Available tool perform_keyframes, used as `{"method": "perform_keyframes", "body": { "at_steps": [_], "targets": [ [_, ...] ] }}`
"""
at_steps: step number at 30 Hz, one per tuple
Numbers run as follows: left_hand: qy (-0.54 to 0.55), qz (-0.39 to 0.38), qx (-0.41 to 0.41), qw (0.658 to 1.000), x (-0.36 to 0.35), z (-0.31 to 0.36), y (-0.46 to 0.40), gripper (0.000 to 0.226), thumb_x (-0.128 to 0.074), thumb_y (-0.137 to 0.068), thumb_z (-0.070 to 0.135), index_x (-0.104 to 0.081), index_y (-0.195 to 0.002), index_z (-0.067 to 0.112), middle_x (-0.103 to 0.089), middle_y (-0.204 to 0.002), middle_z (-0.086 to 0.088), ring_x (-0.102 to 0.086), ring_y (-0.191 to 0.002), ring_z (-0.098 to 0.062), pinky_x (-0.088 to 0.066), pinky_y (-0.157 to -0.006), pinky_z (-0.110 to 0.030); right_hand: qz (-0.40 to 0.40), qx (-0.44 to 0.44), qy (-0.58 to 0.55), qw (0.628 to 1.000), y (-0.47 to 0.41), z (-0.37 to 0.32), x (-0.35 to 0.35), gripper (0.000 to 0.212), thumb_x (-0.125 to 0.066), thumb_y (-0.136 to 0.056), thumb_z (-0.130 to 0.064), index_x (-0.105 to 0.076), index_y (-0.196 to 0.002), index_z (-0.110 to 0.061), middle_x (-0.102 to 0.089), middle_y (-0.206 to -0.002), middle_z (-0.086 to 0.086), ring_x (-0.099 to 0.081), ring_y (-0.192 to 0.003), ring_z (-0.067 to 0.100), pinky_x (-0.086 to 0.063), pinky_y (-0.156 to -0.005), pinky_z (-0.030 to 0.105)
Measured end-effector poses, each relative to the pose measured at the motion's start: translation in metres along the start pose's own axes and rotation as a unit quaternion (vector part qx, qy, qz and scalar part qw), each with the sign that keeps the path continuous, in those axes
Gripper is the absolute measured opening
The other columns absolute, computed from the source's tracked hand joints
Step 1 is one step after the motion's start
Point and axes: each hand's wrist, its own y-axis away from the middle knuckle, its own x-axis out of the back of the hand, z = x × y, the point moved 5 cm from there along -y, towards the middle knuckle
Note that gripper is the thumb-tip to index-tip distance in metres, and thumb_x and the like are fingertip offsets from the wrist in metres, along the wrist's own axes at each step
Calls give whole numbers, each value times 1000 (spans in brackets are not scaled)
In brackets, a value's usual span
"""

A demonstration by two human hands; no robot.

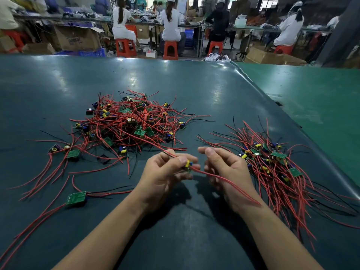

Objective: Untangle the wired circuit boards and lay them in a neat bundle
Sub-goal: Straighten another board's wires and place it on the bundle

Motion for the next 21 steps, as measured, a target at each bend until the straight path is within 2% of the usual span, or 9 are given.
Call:
{"method": "perform_keyframes", "body": {
  "at_steps": [1,3,5,7,9,11,13,16,21],
  "targets": [
    [17,-15,9,1000,-1,0,0,16,-60,-74,9,-66,-62,17,-71,-73,-10,-63,-55,-17,-49,-50,-22,5,1,0,1000,-1,0,2,17,-67,-84,-29,-78,-89,-17,-54,-59,-1,-42,-46,8,-32,-41,16],
    [24,-49,43,998,-4,-2,2,8,-56,-74,8,-50,-70,11,-64,-63,-13,-52,-40,-17,-43,-41,-19,-6,-8,-5,1000,-1,0,3,31,-73,-71,-39,-77,-87,-13,-54,-59,-2,-39,-46,7,-30,-41,14],
    [-1,-77,78,994,-8,-6,5,15,-57,-76,10,-43,-74,9,-57,-57,-12,-46,-37,-15,-38,-37,-16,-56,-27,-10,998,1,2,-3,43,-73,-67,-47,-77,-90,-11,-52,-60,-3,-37,-46,7,-28,-42,17],
    [-31,-91,103,990,-9,-12,7,14,-61,-78,14,-48,-78,10,-53,-58,-8,-49,-42,-12,-36,-36,-16,-103,-52,-24,993,4,5,-11,44,-75,-68,-46,-77,-92,-9,-52,-65,4,-39,-53,17,-29,-54,26],
    [-67,-103,117,985,-10,-15,9,12,-66,-79,18,-57,-84,11,-55,-61,-5,-53,-48,-10,-35,-39,-16,-107,-71,-37,991,5,7,-12,39,-79,-66,-40,-76,-87,-8,-54,-78,18,-42,-69,28,-34,-61,38],
    [-115,-116,115,980,-11,-17,10,19,-74,-82,22,-64,-92,9,-62,-65,-5,-57,-51,-12,-39,-43,-17,-102,-81,-59,990,5,7,-9,27,-80,-65,-32,-76,-79,-9,-60,-78,23,-50,-67,31,-47,-56,35],
    [-126,-108,119,979,-10,-17,9,33,-76,-80,26,-63,-101,5,-66,-69,-9,-58,-49,-14,-42,-43,-18,-100,-78,-70,989,4,6,-9,20,-76,-68,-30,-77,-74,-11,-66,-71,15,-59,-58,23,-51,-53,30],
    [-94,-100,114,984,-11,-13,9,29,-73,-83,32,-62,-88,5,-66,-67,-16,-58,-43,-16,-43,-40,-19,-71,-69,-57,993,3,7,-6,20,-75,-69,-32,-78,-76,-14,-61,-62,4,-50,-53,13,-41,-57,29],
    [-126,-88,88,984,-9,-11,8,27,-73,-83,31,-59,-63,17,-59,-51,-13,-47,-31,-15,-36,-35,-16,15,-50,-46,998,-1,4,5,29,-79,-61,-35,-79,-78,-11,-55,-54,-2,-34,-42,7,-26,-40,16]
  ]
}}
